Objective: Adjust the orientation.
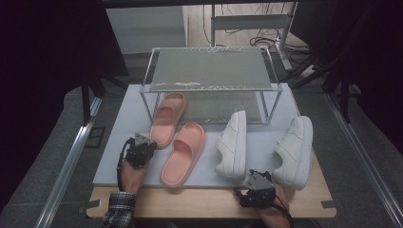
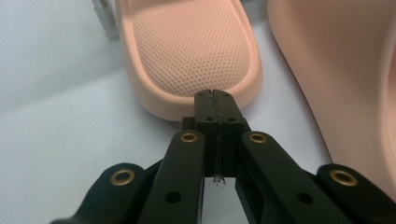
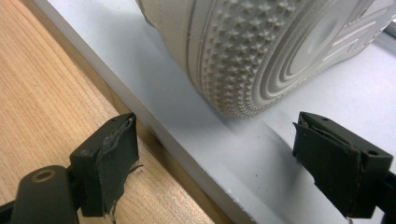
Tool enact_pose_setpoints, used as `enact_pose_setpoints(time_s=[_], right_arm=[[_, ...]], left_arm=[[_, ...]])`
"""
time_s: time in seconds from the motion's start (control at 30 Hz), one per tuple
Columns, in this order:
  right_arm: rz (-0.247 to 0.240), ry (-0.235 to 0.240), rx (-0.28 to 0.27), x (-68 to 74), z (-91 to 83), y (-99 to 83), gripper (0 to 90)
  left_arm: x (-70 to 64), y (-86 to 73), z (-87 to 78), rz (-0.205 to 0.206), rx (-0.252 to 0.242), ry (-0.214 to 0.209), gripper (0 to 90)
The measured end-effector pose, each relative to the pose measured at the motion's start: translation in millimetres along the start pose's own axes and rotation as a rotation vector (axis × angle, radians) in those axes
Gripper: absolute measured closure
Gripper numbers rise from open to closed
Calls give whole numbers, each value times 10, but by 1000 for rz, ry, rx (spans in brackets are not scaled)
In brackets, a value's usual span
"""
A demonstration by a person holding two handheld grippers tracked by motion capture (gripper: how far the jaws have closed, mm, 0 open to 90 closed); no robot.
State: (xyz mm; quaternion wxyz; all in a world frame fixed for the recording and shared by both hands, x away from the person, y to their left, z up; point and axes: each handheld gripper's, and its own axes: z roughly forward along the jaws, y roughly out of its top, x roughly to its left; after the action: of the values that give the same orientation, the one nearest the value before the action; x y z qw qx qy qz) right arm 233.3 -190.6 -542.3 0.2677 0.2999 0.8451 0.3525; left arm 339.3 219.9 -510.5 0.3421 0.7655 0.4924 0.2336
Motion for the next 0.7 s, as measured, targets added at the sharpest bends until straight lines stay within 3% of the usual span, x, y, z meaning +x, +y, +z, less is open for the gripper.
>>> enact_pose_setpoints(time_s=[0.33,0.7], right_arm=[[1,1,0,0,0,0,147],[-5,4,0,-7,-1,-2,147]], left_arm=[[9,160,60,-10,-37,12,900],[-31,327,222,-8,-35,4,899]])
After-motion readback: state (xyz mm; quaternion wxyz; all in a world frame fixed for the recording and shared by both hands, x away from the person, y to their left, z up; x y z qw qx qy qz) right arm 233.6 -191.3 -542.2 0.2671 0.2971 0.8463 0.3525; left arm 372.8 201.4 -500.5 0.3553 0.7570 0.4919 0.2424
